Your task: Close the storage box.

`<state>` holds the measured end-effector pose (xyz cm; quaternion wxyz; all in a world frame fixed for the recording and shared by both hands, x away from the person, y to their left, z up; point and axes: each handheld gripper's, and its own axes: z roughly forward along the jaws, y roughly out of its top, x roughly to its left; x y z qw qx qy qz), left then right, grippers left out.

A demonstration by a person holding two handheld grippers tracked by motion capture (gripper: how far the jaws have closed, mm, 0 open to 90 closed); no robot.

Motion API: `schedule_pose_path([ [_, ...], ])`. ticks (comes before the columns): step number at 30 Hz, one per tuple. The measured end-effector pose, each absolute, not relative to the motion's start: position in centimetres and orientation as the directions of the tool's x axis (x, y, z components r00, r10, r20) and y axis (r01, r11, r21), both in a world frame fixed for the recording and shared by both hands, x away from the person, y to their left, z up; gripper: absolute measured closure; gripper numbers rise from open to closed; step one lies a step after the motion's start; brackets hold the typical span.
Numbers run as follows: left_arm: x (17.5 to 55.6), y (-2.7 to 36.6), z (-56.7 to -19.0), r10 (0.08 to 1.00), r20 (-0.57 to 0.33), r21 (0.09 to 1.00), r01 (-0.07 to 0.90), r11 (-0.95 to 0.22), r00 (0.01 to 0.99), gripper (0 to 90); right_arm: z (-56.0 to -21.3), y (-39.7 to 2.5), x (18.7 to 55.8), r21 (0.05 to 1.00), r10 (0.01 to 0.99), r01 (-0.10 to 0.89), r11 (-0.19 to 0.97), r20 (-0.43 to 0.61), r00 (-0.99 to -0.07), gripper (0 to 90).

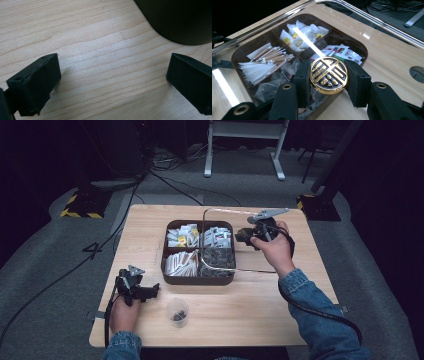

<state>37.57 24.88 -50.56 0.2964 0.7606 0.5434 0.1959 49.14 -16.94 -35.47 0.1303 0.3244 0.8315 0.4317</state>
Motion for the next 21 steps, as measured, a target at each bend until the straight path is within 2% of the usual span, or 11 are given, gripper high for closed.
schedule_pose_path([
  [15, 37.7, 24.9, -50.6, 0.943, -0.022, 0.663, 0.711, -0.234, 0.331, 0.0, -35.6, -13.4, 50.1, 0.784, 0.655, 0.427, 0.450, 0.035, -0.755, 58.5],
  [21, 37.8, 25.0, -50.6, 0.945, -0.023, 0.663, 0.712, -0.231, 0.327, 0.0, -35.9, -12.0, 50.4, 0.782, 0.652, 0.441, 0.440, 0.059, -0.756, 58.5],
])
